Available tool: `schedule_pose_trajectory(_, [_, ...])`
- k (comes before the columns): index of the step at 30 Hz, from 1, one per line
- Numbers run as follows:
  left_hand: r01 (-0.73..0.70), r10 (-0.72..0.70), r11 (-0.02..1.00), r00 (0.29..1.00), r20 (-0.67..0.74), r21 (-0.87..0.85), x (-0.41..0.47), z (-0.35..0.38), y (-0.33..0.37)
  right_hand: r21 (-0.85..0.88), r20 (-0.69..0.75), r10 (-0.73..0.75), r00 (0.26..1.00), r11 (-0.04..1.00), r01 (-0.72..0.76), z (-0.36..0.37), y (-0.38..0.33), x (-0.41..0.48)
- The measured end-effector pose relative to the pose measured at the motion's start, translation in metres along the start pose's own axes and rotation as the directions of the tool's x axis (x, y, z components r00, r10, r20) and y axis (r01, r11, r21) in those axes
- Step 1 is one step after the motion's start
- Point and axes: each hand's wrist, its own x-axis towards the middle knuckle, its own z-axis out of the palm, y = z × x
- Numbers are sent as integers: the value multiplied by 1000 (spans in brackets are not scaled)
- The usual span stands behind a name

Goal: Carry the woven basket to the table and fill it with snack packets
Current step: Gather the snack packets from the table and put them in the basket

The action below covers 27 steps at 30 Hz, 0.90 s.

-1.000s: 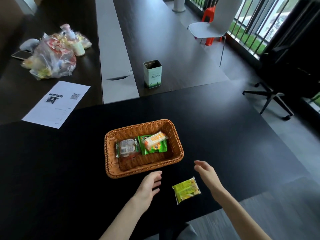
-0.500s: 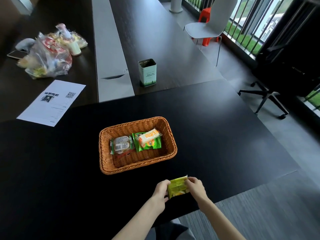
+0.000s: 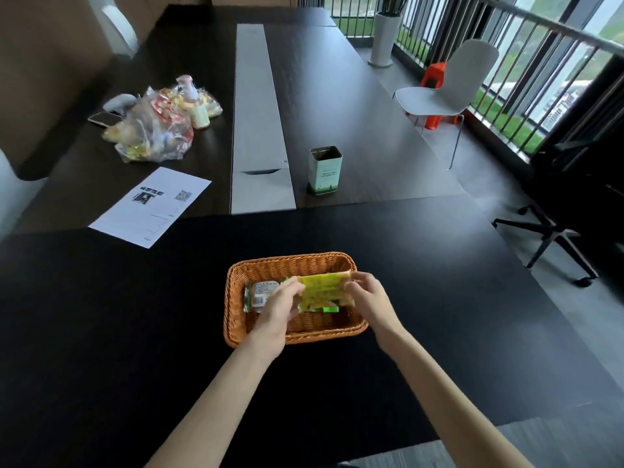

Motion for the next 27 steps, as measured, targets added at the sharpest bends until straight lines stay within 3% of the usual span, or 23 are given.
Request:
schedule_pose_trajectory(3, [-1, -6, 998, 994, -111, -57, 10, -35, 13, -67, 116, 67, 991, 996, -60, 40, -14, 25])
schedule_pose_trajectory(7, [77, -93, 991, 984, -155, -105, 18, -71, 7, -152, 227, 191, 955, 975, -159, 87, -9, 43])
schedule_pose_trajectory(13, [250, -269, 958, 954, -136, -140, 31, -84, -17, -250, 253, 283, 925, 943, -221, 121, 16, 55])
schedule_pose_trajectory(18, [295, -320, 939, 938, -132, -176, 38, -83, -21, -329, 230, 365, 902, 902, -280, 125, 31, 62])
schedule_pose_trajectory(23, [272, -306, 941, 938, -164, -203, 45, -83, -26, -383, 262, 376, 889, 886, -262, 122, 25, 60])
schedule_pose_trajectory(27, [230, -255, 957, 957, -140, -176, 49, -82, -27, -413, 349, 299, 888, 900, -140, 104, 9, 51])
